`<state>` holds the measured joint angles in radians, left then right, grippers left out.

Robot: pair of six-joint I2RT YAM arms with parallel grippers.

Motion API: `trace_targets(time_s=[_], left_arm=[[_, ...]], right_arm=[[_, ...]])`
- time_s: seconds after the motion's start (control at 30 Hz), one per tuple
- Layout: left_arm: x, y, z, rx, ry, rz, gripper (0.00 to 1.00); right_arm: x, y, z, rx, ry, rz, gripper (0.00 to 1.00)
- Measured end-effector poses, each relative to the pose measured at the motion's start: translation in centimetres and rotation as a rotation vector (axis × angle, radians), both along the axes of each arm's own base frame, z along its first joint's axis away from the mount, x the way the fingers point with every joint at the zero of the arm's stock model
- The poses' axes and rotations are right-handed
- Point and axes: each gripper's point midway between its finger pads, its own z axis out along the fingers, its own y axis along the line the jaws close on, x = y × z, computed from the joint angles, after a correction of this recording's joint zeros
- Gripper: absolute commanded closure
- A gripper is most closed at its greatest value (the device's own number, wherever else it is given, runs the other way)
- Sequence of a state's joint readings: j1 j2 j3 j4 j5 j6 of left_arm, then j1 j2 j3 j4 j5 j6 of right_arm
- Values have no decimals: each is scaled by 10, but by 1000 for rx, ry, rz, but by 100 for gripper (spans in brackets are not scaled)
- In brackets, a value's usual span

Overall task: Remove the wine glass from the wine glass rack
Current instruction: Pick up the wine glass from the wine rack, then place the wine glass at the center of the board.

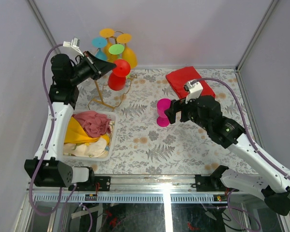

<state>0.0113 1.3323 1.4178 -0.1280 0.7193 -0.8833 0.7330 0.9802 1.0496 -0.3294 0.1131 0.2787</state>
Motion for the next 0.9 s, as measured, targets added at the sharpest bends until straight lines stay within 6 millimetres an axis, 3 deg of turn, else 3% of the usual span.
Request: trace_targets(time_s=[0.17, 0.33, 0.5, 0.67, 0.77, 0.9], left_arm=[[-41, -34, 6, 38, -71, -115, 100], [-87, -62, -4, 62, -111, -195, 100], [-123, -75, -12, 86, -164, -247, 100], [-165, -87, -44, 99, -172, -322, 100], [-179, -85, -59, 97, -170, -330, 100], [-190, -80, -65, 94, -187, -313, 100]], right_arm=[[0, 5, 7, 33, -13, 17, 1], [-7, 10, 23, 103, -71, 58, 1], [-16, 12, 41, 182, -132, 97, 1], [-22, 19, 56, 250, -163, 141, 0], [-26, 24, 58, 281, -156, 169, 3], [-32, 34, 59, 322, -126, 216, 4]])
